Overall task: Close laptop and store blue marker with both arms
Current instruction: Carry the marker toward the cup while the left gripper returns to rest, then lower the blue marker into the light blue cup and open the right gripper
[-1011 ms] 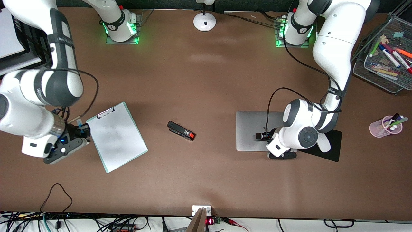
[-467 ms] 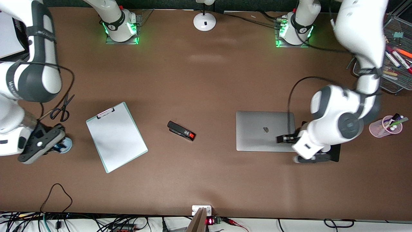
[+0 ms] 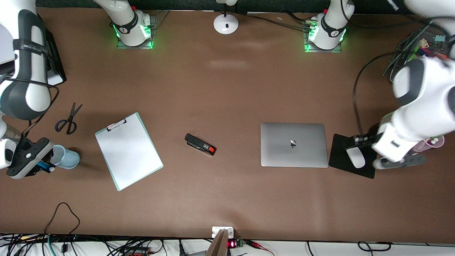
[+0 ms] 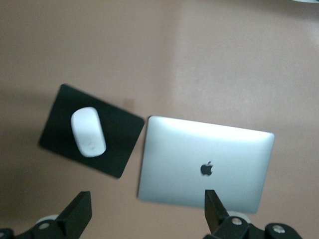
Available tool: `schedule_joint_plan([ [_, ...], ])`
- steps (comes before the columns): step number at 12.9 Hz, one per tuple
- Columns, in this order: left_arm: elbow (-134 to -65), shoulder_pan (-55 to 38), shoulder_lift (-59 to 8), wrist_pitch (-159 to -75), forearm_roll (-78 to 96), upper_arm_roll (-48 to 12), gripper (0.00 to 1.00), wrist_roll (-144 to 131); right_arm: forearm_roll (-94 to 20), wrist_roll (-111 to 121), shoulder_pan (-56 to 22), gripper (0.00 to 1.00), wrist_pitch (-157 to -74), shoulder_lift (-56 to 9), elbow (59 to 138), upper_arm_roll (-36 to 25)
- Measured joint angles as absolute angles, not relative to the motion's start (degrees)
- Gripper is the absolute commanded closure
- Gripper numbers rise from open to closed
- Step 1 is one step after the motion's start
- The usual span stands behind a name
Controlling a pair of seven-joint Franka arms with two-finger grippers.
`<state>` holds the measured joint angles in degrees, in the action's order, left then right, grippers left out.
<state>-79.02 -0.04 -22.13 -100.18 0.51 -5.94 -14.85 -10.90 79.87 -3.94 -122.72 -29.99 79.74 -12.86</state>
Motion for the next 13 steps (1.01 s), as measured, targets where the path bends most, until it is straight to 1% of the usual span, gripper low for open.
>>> schedule_joint_plan([
  [2, -79.9, 1.3, -17.3, -96.4, 0.5, -5.9, 0.00, -14.7, -17.3, 89.4, -1.7, 0.99, -122.7, -31.0, 80.3, -12.9],
  [3, -81.6, 1.7, -14.4, -95.5, 0.5, -5.9, 0.00, -13.8, -20.3, 94.0, -0.4, 0.99, -122.5, -31.5, 80.8, -12.9],
  [5, -87.0, 2.6, -8.4, -95.2, 0.4, -5.9, 0.00, -10.0, -25.5, 102.2, 1.7, 0.99, -120.7, -32.2, 81.9, -12.8],
  [7, -91.0, 3.1, -3.9, -93.8, 0.4, -5.9, 0.00, -7.7, -28.8, 108.8, 3.1, 0.99, -116.6, -32.3, 82.5, -12.8],
  [10, -92.3, 3.1, -0.7, -91.4, 0.4, -6.3, 0.00, -7.3, -30.8, 115.3, 4.7, 0.99, -110.5, -32.3, 82.6, -12.8],
  [13, -91.6, 3.1, 0.2, -91.0, 0.4, -6.4, 0.00, -7.4, -31.3, 122.4, 6.1, 0.99, -109.5, -32.8, 82.8, -12.8],
])
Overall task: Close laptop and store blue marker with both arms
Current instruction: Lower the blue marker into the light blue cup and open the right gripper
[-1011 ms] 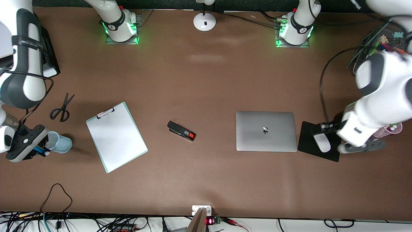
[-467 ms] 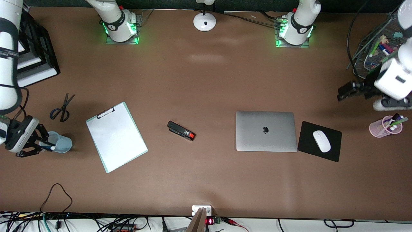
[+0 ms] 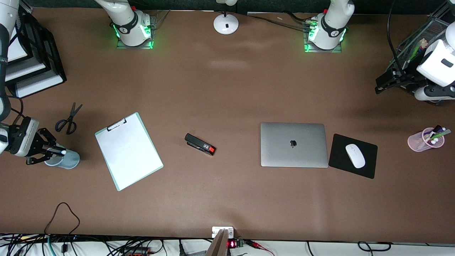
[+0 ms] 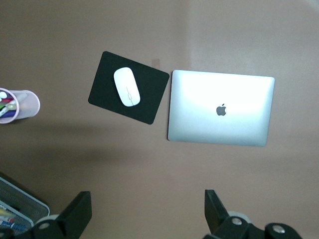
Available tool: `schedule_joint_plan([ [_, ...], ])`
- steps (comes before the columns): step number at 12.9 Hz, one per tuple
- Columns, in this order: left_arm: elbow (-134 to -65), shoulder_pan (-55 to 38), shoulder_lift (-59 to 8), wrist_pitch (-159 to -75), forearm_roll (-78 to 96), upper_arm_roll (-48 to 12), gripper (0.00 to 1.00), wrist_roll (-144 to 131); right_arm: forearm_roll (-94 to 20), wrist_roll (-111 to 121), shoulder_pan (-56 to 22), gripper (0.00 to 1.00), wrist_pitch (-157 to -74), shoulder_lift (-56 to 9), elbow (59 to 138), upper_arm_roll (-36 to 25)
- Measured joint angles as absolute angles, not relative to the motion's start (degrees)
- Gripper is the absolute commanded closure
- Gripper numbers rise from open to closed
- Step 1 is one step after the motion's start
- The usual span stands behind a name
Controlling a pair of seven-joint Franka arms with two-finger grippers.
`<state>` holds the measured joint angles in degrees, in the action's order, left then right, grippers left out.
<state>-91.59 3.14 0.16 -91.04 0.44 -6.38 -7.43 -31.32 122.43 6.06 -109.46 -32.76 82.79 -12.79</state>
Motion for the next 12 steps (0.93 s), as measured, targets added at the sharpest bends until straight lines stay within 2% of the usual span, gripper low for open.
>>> schedule_joint_plan([
  [3, -89.5, 3.2, 0.0, -90.7, 0.4, -6.3, 0.00, -9.0, -33.9, 130.2, 8.1, 0.99, -108.9, -33.5, 82.9, -12.8],
  [8, -88.5, 3.4, -0.1, -88.3, 0.4, -6.1, 0.00, -9.1, -39.9, 133.9, 10.9, 0.99, -102.2, -35.0, 83.1, -12.8],
  [12, -87.9, 3.4, 0.4, -86.6, 0.4, -6.7, 0.00, -9.1, -43.8, 139.9, 13.6, 0.99, -101.2, -36.5, 83.1, -12.7],
])
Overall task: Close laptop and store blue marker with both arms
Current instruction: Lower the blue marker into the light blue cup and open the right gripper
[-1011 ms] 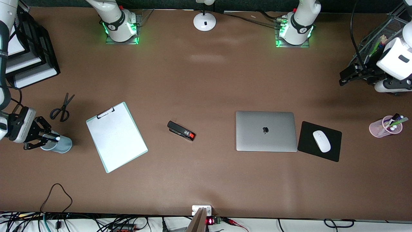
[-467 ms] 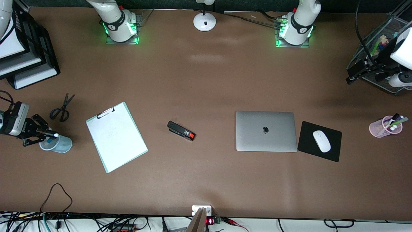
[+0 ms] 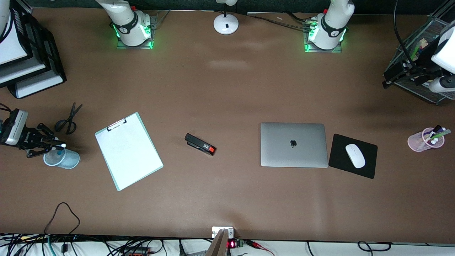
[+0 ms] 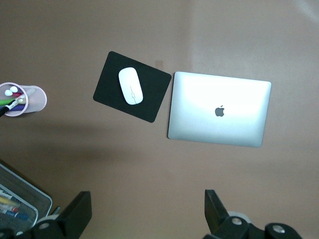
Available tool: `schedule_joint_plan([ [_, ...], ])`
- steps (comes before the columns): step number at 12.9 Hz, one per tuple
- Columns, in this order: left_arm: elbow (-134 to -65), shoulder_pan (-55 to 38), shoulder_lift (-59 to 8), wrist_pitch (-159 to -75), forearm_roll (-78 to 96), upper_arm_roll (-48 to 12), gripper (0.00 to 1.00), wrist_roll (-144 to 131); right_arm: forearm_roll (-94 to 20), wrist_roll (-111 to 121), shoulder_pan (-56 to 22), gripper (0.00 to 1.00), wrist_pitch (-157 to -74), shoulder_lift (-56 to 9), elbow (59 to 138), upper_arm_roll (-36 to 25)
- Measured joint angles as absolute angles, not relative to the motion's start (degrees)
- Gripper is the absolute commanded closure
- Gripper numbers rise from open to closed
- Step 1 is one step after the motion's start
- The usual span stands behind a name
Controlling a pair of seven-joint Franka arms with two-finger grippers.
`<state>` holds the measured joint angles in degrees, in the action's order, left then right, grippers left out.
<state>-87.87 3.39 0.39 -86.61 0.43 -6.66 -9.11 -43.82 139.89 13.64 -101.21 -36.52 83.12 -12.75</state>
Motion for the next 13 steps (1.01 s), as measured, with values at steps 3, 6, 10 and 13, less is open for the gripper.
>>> schedule_joint_plan([
  [3, -87.8, 3.4, 0.6, -85.3, 0.4, -7.3, 0.00, -9.1, -44.6, 142.1, 14.8, 0.99, -101.2, -37.7, 83.0, -12.7],
  [6, -87.8, 3.4, 0.6, -85.2, 0.4, -7.3, 0.00, -9.1, -44.6, 142.3, 15.1, 0.99, -101.2, -38.2, 82.5, -12.7],
  [10, -87.8, 3.4, 0.4, -85.2, -0.1, -7.3, 0.00, -9.1, -45.3, 145.1, 17.2, 0.98, -101.2, -40.9, 81.5, -12.7],
  [13, -87.8, 3.5, 0.4, -85.2, -0.5, -7.0, 0.00, -9.1, -45.5, 145.2, 17.9, 0.01, -101.2, -41.9, 81.1, -12.7],
])
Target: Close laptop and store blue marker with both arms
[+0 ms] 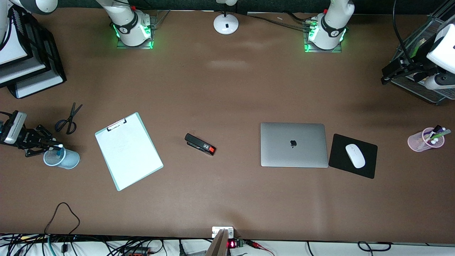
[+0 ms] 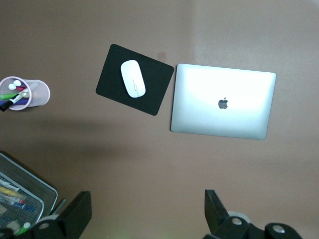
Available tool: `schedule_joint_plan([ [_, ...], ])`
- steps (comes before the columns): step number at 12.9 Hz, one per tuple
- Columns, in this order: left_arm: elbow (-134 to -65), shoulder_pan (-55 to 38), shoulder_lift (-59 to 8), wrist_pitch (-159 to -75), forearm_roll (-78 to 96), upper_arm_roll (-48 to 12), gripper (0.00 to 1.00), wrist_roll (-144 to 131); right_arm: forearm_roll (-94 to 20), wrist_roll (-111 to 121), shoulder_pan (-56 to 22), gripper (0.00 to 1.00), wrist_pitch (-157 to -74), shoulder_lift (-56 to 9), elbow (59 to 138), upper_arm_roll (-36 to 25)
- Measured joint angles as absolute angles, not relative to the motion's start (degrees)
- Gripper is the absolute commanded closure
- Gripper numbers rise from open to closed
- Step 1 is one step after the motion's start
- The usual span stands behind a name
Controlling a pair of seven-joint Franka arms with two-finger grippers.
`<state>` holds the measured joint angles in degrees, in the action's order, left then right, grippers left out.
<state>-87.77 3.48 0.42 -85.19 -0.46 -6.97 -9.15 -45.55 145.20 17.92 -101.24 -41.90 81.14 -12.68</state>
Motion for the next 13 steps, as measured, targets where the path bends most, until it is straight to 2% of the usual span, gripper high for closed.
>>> schedule_joint_plan([
  [3, -87.8, 3.5, 0.4, -85.2, -0.5, -7.0, 0.00, -9.1, -45.9, 142.8, 18.6, 0.00, -101.3, -42.2, 81.0, -12.7],
  [6, -87.8, 3.5, 0.4, -85.2, -0.5, -7.3, 0.00, -9.1, -45.5, 130.3, 18.5, 0.00, -101.2, -41.4, 79.6, -12.4],
  [9, -87.8, 3.5, 0.4, -85.2, -0.5, -7.3, 0.00, -7.4, -42.3, 115.7, 16.1, 0.00, -100.9, -37.2, 79.0, -11.2],
  [13, -87.8, 3.6, 0.3, -85.5, -0.5, -7.3, 0.00, -5.1, -33.3, 91.0, 7.6, 0.00, -100.8, -29.1, 79.4, -10.8],
])
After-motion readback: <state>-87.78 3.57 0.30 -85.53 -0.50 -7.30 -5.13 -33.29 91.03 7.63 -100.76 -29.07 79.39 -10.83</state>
